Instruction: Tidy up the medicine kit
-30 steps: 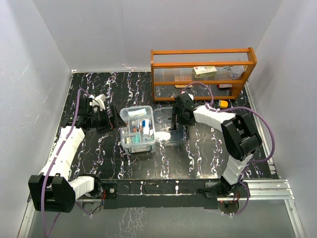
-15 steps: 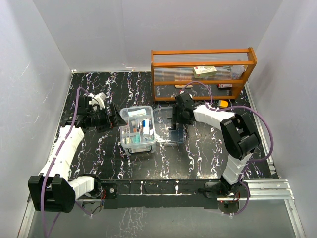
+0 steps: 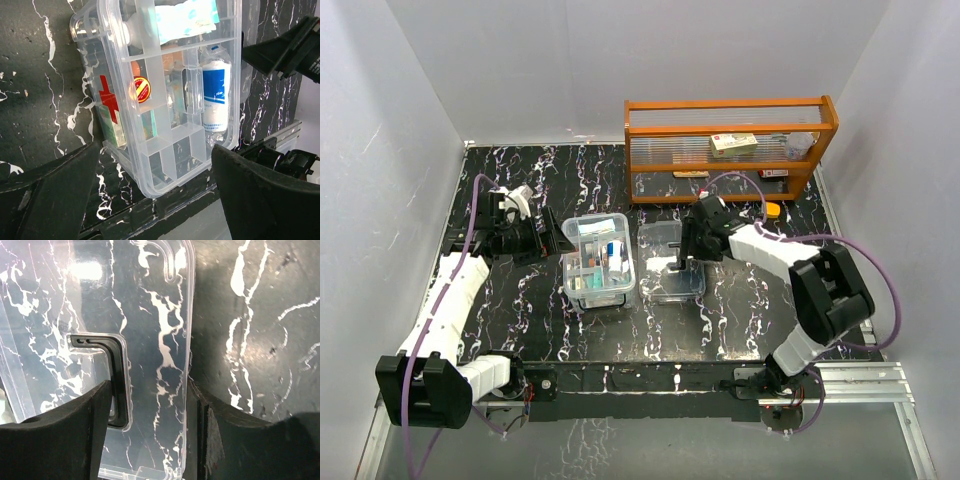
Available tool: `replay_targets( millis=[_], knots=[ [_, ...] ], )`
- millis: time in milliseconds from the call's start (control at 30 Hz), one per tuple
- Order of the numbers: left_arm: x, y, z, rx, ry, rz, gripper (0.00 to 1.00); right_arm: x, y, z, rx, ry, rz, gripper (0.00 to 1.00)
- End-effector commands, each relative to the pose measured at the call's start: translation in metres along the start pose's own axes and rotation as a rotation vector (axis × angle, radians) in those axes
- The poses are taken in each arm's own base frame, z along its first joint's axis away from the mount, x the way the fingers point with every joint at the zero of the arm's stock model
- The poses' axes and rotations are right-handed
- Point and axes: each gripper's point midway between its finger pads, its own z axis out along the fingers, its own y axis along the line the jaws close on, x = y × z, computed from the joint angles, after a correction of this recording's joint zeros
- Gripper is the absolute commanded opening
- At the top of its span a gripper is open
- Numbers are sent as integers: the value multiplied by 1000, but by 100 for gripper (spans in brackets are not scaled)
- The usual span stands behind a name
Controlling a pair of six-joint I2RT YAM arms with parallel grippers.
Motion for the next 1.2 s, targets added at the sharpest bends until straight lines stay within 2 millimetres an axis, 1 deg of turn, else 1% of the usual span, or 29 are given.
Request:
replay_targets(
  millis=[0, 167, 300, 500, 567, 700, 733, 867, 1000, 1167],
  knots=[
    [-8, -14, -14, 27, -41, 32, 93, -20, 0, -21, -40, -121, 51, 41],
    [-9, -16, -15, 35, -42, 30, 93, -15, -7, -33, -54, -150, 88, 41],
    [-10, -18, -16, 41, -45, 30, 93, -20, -6, -51, -86, -193, 115, 41],
    [-13, -22, -18, 51, -67, 21, 93, -34, 8, -84, -164, -226, 124, 42],
    [-17, -24, -21, 53, -86, 17, 93, -37, 15, -94, -198, -226, 122, 42],
    [-24, -28, -26, 52, -129, 9, 93, -47, 23, -113, -232, -239, 118, 43],
    [-25, -28, -27, 51, -138, 8, 93, -53, 26, -121, -241, -256, 117, 43],
    [-30, -28, -30, 36, -164, 2, 93, -69, 30, -140, -247, -297, 110, 43],
    [-32, -29, -32, 31, -172, 2, 93, -78, 37, -154, -273, -312, 101, 44],
    [-36, -32, -35, 36, -189, -3, 94, -82, 53, -167, -339, -284, 103, 44]
  ],
)
